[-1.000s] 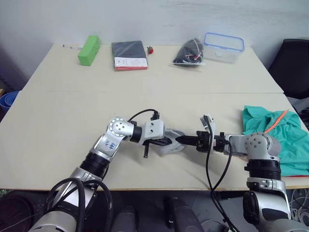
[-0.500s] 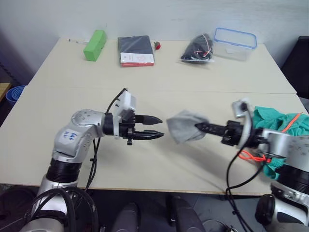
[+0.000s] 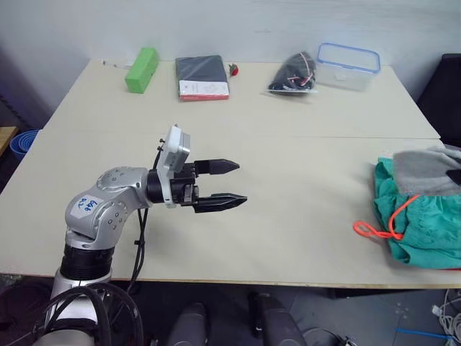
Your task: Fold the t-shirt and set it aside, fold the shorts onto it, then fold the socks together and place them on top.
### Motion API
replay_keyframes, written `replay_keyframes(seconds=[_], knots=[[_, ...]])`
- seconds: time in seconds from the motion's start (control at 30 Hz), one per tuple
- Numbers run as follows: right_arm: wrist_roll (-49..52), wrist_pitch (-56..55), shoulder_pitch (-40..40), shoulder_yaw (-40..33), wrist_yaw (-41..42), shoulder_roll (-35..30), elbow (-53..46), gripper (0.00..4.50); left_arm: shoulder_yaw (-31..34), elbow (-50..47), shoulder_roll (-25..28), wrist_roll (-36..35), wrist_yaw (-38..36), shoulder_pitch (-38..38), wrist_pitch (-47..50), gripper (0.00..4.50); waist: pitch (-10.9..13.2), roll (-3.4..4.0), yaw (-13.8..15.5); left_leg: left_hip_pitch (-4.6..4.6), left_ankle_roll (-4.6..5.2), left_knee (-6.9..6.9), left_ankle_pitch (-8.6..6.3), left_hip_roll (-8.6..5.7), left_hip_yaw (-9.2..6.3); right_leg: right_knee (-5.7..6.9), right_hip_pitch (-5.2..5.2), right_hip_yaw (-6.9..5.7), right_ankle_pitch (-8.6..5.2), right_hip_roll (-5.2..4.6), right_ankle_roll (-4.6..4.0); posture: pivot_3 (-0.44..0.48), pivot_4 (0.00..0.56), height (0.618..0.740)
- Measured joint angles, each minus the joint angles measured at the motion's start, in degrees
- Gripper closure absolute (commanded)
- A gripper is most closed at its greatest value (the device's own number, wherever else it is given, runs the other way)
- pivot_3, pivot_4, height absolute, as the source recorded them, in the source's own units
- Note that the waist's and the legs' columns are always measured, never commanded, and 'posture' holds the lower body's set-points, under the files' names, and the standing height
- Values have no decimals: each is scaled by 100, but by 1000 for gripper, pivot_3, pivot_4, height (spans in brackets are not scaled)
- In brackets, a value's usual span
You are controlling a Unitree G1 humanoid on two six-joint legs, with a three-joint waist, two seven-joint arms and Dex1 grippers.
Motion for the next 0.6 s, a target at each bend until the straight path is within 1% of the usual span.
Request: replay_keyframes(seconds=[0.03, 0.1, 0.17, 0.23, 0.3, 0.33, 0.43, 0.47, 0.53, 0.6], knots=[[-285, -320, -59, 330, -4, 23, 229, 4500, -18, -29, -2, 0, 21, 2, -21, 46, 0, 0, -27, 6, 0, -2, 0, 0, 9, 0, 2, 7, 0, 2, 0, 0, 150, 740], [-815, -931, -342, 903, -105, 286, 577, 4500, -101, -59, -3, 18, 43, -10, -82, 46, 2, -3, -76, 34, -1, -11, 0, 8, 26, 4, 8, 48, 0, 21, 0, 0, 150, 740], [-1185, -1422, -495, 1276, -211, 549, 799, 4500, -167, -60, -5, 40, 48, -34, -146, 46, 2, 2, -94, 55, -1, -22, 0, 7, 30, 15, 9, 84, 0, 30, 2, 0, 150, 740], [-1540, -2035, -563, 1494, -433, 796, 1011, 4500, -197, -48, -3, 49, 56, -97, -183, 46, 2, 3, -97, 67, -2, -24, -1, 7, 38, 32, 7, 113, 4, 39, 10, 0, 150, 740], [-1736, -2500, -549, 1513, -582, 905, 1131, 3852, -205, 54, 4, 49, 54, -172, -189, 0, 2, 3, -94, 70, -3, -22, -2, 6, 42, 36, 7, 125, 6, 38, 16, 0, 150, 740], [-1839, -2802, -366, 1492, -598, 905, 1071, 3538, -219, 136, 12, 52, 51, -229, -192, 0, 2, 3, -92, 70, -2, -22, -2, 5, 45, 35, 7, 129, 8, 38, 20, 0, 150, 740], [-2208, -4245, 819, 1226, -543, 926, 489, 2458, -191, 259, 149, 61, -5, -280, -206, 0, 3, 0, -13, 67, 4, -18, -9, 0, 52, 24, 17, 118, 0, 34, 35, 0, 150, 740], [-2229, -4596, 1259, 971, -477, 982, 193, 2163, -180, 345, 212, 60, -25, -281, -208, 0, 3, 0, -10, 67, 10, -18, -14, 0, 52, 14, 23, 119, 0, 33, 39, 0, 150, 740], [-2174, -4862, 1980, 482, -335, 1149, -297, 1432, -139, 420, 280, 58, -68, -267, -208, 0, 5, -4, -32, 69, 23, -14, -27, 3, 44, 3, 31, 131, 4, 31, 47, 0, 150, 740], [-2062, -4836, 2431, 114, -220, 1255, -633, 782, -127, 474, 311, 51, -102, -267, -208, 0, 4, -1, -51, 75, 35, -11, -35, -2, 54, -5, 39, 141, 8, 26, 54, 0, 150, 740]])
